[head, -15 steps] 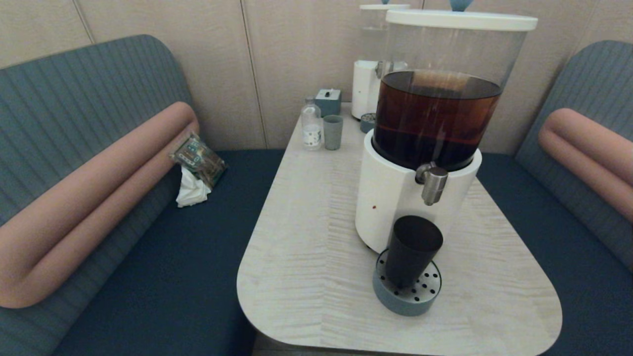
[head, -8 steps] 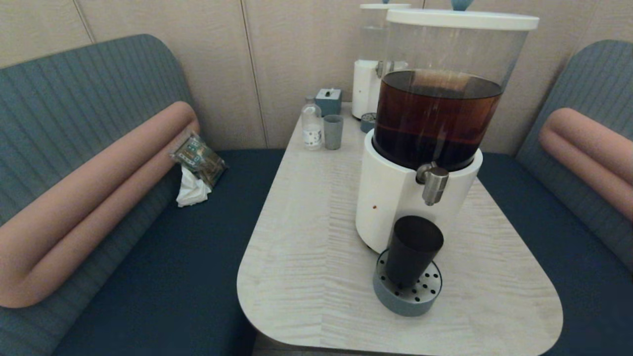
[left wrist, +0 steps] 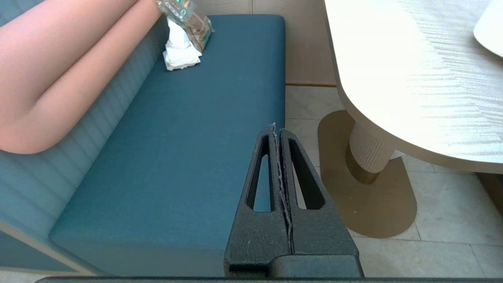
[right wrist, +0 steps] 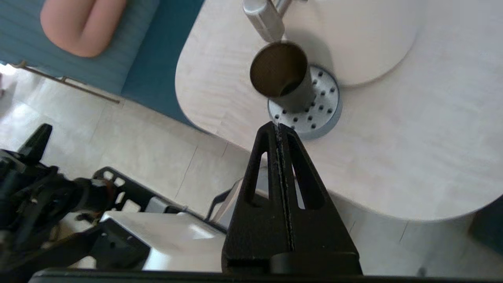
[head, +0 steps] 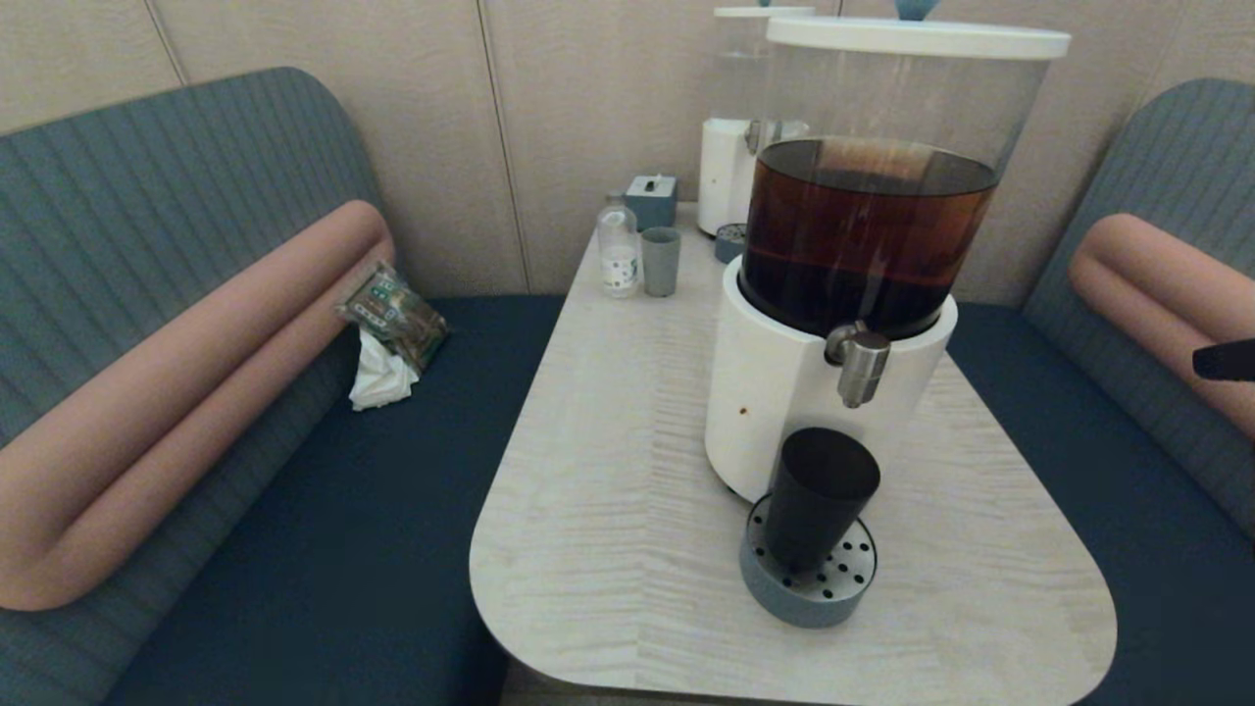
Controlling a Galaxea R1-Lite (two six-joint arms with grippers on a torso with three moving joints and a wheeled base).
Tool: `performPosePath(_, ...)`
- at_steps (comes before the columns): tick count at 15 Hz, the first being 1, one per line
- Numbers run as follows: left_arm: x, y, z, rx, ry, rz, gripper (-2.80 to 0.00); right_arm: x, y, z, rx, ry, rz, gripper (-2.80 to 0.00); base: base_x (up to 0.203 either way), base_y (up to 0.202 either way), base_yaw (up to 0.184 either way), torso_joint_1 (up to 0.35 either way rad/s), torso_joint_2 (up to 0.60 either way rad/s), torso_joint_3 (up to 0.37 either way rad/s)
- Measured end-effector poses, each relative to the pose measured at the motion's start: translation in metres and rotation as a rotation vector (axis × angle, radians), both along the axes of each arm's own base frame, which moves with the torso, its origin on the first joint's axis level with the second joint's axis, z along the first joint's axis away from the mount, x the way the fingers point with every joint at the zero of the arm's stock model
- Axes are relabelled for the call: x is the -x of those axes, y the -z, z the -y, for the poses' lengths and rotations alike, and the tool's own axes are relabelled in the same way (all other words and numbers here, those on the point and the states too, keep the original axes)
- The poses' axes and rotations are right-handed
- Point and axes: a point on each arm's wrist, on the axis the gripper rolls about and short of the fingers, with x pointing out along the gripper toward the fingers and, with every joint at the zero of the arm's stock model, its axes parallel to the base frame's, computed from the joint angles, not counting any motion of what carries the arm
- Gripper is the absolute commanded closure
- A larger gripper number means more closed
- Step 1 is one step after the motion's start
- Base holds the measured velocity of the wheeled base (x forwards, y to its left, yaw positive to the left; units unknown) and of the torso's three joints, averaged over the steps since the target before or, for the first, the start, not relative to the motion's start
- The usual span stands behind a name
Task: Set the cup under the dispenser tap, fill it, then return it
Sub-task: Turn on the faucet
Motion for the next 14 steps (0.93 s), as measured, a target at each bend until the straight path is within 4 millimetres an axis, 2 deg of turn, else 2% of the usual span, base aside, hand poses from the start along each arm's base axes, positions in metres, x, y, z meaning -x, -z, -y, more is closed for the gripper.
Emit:
performPosePath(5,0.000,0.000,0.000,0.000,0.001,0.000,0.00,-0.022,-0.005,-0.005,-0.014,0.065,-0.034,0.00,0.000,0.000,0.000,0.000,0.00,0.000)
performPosePath(9,0.000,0.000,0.000,0.000,0.000,0.000,0.00,-0.050,0.006,-0.011,0.113,0.104,0.052,0.00,0.000,0.000,0.000,0.000,0.00,0.000)
performPosePath(14,0.000,0.000,0.000,0.000,0.000,0.000,0.00,-0.074,0.019,-0.027,0.120,0.056,0.100,0.00,0.000,0.000,0.000,0.000,0.00,0.000)
